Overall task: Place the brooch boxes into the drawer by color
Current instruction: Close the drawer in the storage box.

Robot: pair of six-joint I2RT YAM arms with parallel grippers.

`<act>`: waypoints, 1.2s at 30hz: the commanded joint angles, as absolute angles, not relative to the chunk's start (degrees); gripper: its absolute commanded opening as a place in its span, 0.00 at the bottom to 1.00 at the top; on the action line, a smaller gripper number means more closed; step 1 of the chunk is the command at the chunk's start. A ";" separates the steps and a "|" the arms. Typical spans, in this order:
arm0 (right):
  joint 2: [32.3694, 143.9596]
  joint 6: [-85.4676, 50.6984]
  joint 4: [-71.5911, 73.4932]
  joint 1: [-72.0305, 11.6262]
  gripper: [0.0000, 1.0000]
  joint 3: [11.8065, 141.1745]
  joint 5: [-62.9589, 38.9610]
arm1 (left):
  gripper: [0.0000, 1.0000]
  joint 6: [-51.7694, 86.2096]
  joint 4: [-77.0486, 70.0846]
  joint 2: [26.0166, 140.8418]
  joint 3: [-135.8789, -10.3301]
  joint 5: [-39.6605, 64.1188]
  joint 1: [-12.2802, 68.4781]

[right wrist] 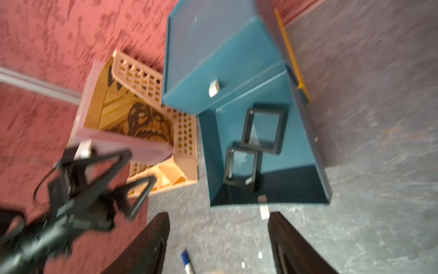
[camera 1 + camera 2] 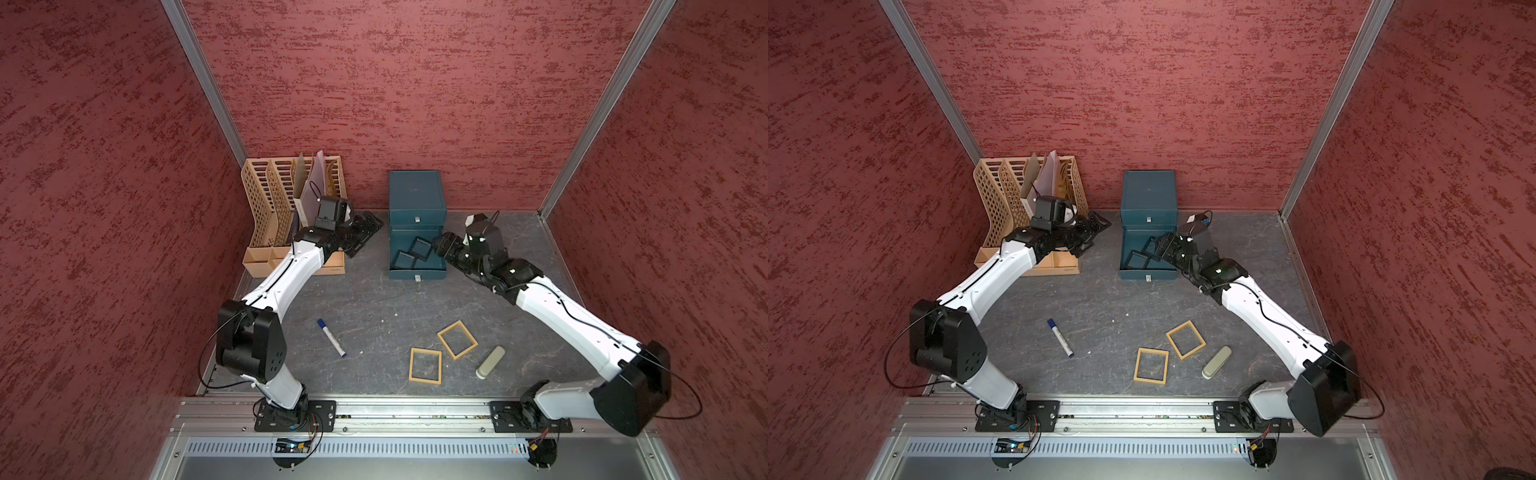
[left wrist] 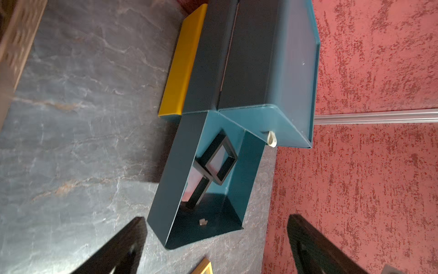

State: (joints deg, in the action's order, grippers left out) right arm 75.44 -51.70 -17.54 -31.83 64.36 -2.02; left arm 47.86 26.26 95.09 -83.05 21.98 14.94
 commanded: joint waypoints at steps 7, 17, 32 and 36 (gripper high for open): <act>65.88 -62.90 5.40 -32.16 0.63 44.21 -18.90 | 0.97 42.30 20.57 104.88 -92.82 31.24 13.50; 67.36 -74.31 26.92 -32.17 0.54 30.76 -25.59 | 0.96 43.67 17.31 111.72 -97.63 32.92 12.07; 77.62 -82.46 47.64 -33.21 0.52 23.04 -26.74 | 0.94 42.60 20.40 121.30 -107.46 35.23 12.13; 82.90 -86.45 56.53 -33.25 0.51 21.55 -26.52 | 0.93 41.91 22.42 123.22 -110.32 35.20 12.28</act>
